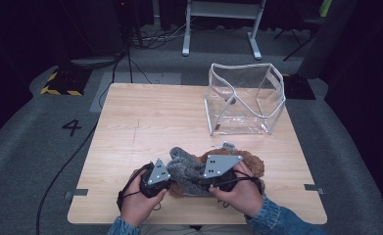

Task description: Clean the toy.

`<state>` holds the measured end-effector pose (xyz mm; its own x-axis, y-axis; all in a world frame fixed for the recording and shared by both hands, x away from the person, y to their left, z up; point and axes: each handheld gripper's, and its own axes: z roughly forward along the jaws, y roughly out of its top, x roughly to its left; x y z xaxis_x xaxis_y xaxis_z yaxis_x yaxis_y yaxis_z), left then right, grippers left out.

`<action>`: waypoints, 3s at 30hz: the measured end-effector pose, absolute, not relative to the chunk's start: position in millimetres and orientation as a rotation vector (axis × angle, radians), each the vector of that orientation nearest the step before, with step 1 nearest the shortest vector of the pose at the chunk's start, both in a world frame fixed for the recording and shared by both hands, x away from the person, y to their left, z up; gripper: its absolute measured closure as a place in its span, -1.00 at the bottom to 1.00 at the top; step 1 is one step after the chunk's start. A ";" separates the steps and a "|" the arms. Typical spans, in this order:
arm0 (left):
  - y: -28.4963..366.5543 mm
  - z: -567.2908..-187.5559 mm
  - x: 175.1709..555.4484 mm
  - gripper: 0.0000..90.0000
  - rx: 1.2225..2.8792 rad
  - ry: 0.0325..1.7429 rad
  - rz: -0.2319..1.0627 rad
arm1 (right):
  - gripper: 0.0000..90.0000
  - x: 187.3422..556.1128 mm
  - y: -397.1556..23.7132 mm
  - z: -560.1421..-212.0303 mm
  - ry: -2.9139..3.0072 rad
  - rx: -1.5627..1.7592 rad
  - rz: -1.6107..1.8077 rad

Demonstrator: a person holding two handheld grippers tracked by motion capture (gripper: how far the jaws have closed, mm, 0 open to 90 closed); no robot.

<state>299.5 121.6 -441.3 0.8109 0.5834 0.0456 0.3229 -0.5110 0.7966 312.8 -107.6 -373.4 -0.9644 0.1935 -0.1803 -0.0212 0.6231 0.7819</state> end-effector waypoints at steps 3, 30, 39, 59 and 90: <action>121.7 -441.6 298.6 0.85 2.141 0.681 0.393 | 0.62 328.3 -112.5 -389.0 2.587 0.215 1.157; 123.7 -443.7 300.7 0.87 2.120 0.688 0.407 | 0.62 346.6 -287.9 -399.3 2.418 0.789 0.952; 123.0 -444.3 302.8 0.85 2.111 0.698 0.427 | 0.62 322.1 -299.8 -359.6 2.294 0.771 1.124; 121.3 -446.4 304.3 0.84 2.108 0.699 0.458 | 0.59 325.4 -122.3 -403.3 2.574 0.251 1.195; 121.7 -446.2 309.4 0.83 2.088 0.725 0.483 | 0.59 326.8 -316.6 -432.6 2.391 0.862 0.847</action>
<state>309.4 121.7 -446.2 0.7573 0.6487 0.0755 0.3201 -0.4694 0.8229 326.8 -316.6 -432.6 -0.6986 0.6853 -0.2058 0.4028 0.6144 0.6784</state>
